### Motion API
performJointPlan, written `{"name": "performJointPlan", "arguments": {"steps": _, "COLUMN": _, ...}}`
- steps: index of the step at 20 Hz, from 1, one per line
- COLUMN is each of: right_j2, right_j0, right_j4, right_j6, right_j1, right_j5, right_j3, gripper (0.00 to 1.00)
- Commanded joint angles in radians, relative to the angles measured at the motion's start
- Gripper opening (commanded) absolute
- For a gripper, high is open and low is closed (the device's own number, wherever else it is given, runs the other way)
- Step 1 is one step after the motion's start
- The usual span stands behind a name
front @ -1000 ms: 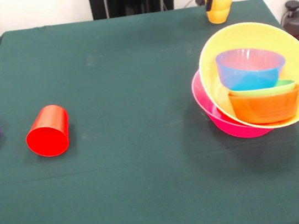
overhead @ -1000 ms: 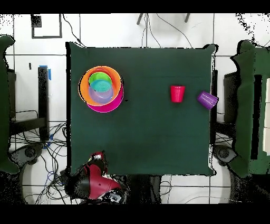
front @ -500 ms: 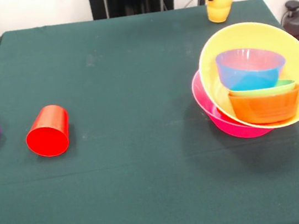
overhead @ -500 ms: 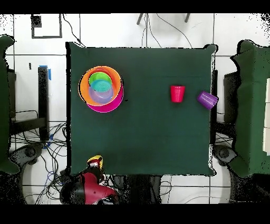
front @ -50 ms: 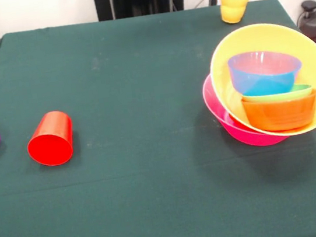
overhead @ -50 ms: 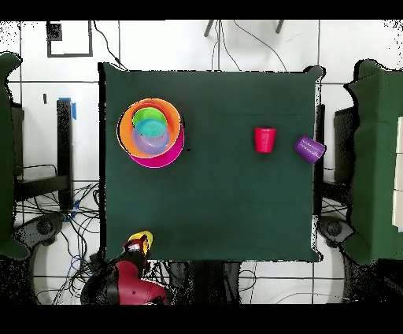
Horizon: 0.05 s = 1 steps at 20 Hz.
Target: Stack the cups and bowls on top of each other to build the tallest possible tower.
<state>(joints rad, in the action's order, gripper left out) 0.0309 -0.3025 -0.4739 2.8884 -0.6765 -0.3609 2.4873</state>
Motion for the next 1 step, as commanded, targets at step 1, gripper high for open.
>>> {"name": "performJointPlan", "arguments": {"steps": 1, "right_j2": -0.060, "right_j0": -0.028, "right_j4": -0.095, "right_j6": 0.215, "right_j1": -0.017, "right_j5": 0.116, "right_j3": -0.019, "gripper": 1.00}}
